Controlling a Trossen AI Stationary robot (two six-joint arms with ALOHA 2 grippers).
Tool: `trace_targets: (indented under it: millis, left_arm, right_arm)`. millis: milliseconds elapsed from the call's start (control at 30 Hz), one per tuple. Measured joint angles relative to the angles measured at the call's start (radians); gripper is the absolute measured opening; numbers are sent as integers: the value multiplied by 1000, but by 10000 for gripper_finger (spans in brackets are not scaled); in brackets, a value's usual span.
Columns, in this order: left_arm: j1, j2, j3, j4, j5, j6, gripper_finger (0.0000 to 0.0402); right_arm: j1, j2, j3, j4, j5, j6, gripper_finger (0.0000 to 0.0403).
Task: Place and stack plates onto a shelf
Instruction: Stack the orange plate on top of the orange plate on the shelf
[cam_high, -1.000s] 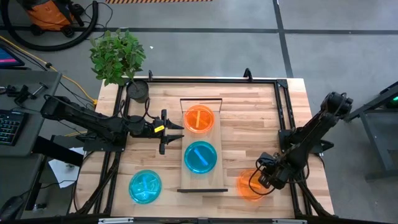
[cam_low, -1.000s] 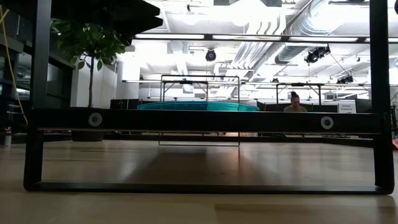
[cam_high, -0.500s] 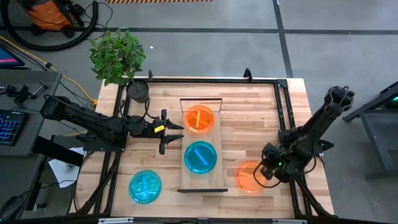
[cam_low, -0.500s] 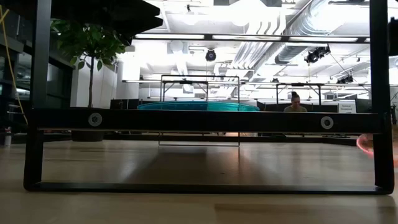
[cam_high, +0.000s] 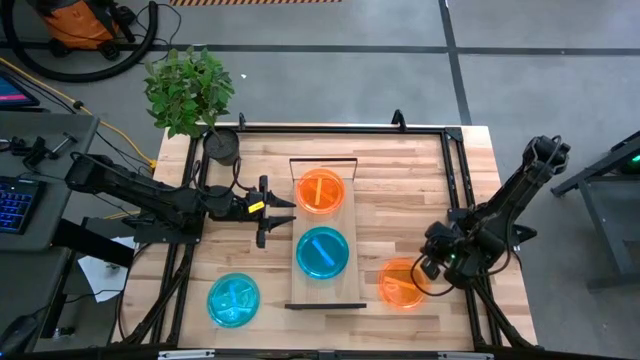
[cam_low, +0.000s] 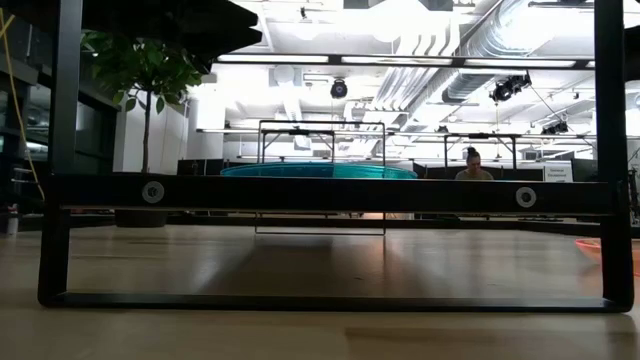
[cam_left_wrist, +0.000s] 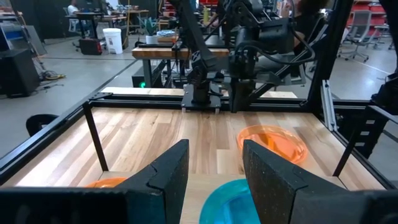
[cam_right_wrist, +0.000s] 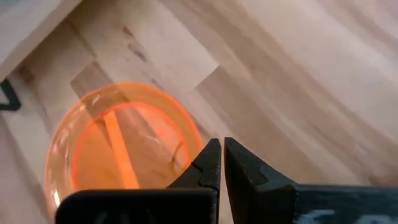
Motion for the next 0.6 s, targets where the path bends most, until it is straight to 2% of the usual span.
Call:
trace_targets:
  millis: [600]
  left_arm:
    - [0, 0, 0, 0, -1, 0, 141]
  right_arm:
    - [0, 1, 1, 31, 24, 92, 0]
